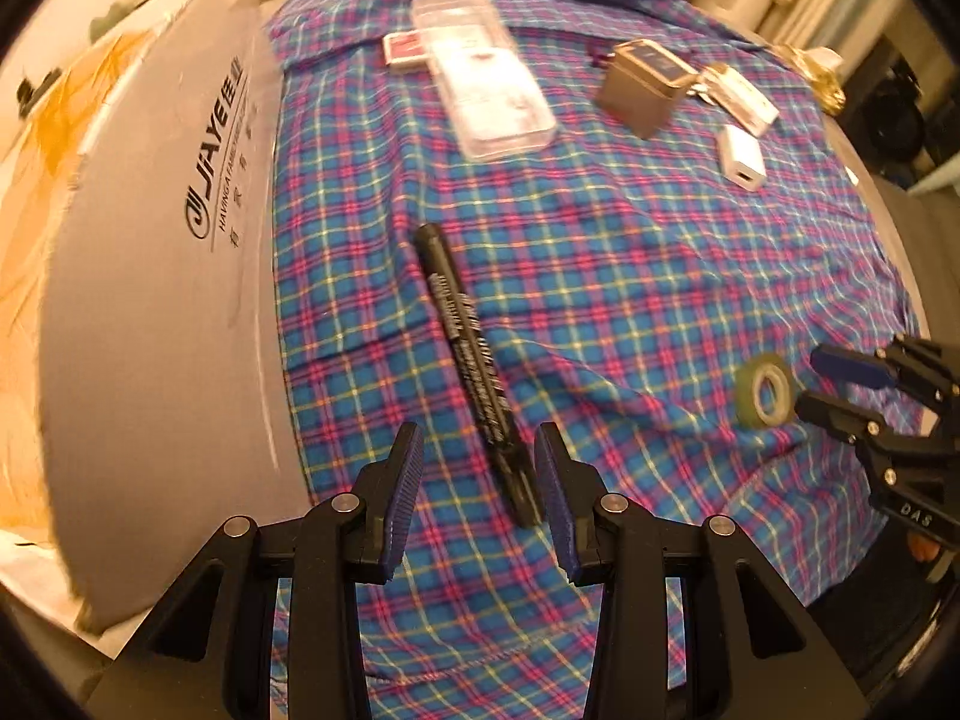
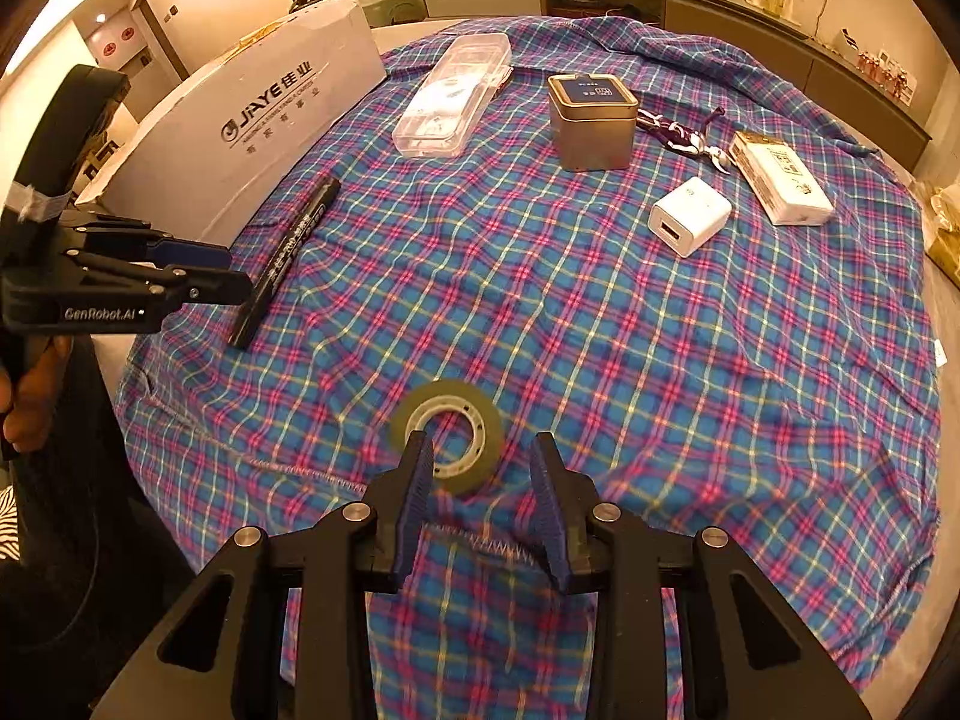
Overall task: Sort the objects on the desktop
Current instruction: 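Grasp the black marker with the left tool while the right tool grasps the green tape roll, then lift the marker and tape roll off the cloth with both tools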
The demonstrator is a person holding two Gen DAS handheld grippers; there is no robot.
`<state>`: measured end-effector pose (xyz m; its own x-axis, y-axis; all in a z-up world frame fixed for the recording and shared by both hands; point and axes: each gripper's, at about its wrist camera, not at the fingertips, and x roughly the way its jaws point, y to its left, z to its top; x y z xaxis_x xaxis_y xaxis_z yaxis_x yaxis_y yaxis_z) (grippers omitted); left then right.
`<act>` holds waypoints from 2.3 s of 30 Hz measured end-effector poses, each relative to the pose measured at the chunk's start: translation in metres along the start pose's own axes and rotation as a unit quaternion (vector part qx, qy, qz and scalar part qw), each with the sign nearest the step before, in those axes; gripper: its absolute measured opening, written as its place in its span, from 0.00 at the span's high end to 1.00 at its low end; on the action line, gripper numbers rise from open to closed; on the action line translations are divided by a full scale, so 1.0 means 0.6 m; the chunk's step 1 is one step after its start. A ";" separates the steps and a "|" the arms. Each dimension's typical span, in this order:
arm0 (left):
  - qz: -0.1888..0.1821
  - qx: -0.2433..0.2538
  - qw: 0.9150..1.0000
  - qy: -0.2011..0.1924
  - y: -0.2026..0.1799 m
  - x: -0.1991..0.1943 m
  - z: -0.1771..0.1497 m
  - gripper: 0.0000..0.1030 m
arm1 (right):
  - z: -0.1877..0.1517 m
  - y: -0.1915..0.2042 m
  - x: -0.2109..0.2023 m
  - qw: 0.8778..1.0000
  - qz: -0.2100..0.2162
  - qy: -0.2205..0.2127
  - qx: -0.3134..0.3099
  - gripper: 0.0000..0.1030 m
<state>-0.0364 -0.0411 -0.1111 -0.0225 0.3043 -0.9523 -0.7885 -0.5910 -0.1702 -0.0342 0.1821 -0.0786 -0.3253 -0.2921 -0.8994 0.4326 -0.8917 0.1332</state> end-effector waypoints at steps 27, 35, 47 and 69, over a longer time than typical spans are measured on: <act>0.090 0.065 0.994 -0.014 -0.053 0.058 0.007 0.84 | 0.005 0.021 0.033 0.997 -0.051 0.001 -0.064 0.84; 0.068 0.076 0.995 -0.020 -0.060 0.051 -0.004 0.87 | 0.007 0.003 0.016 1.000 -0.014 -0.012 -0.020 0.85; 0.059 0.099 0.993 -0.032 -0.069 -0.011 -0.007 0.87 | 0.008 -0.018 0.008 0.999 0.032 -0.004 0.037 0.85; 0.037 0.148 0.988 -0.007 -0.083 -0.087 -0.030 0.87 | 0.022 -0.003 -0.018 0.996 0.068 0.035 0.039 0.87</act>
<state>0.0153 -0.0410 -0.0575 -0.0942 0.2788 -0.9557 -0.9292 -0.3692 -0.0161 -0.0424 0.1824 -0.0638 -0.2077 -0.3906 -0.8968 0.4014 -0.8701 0.2860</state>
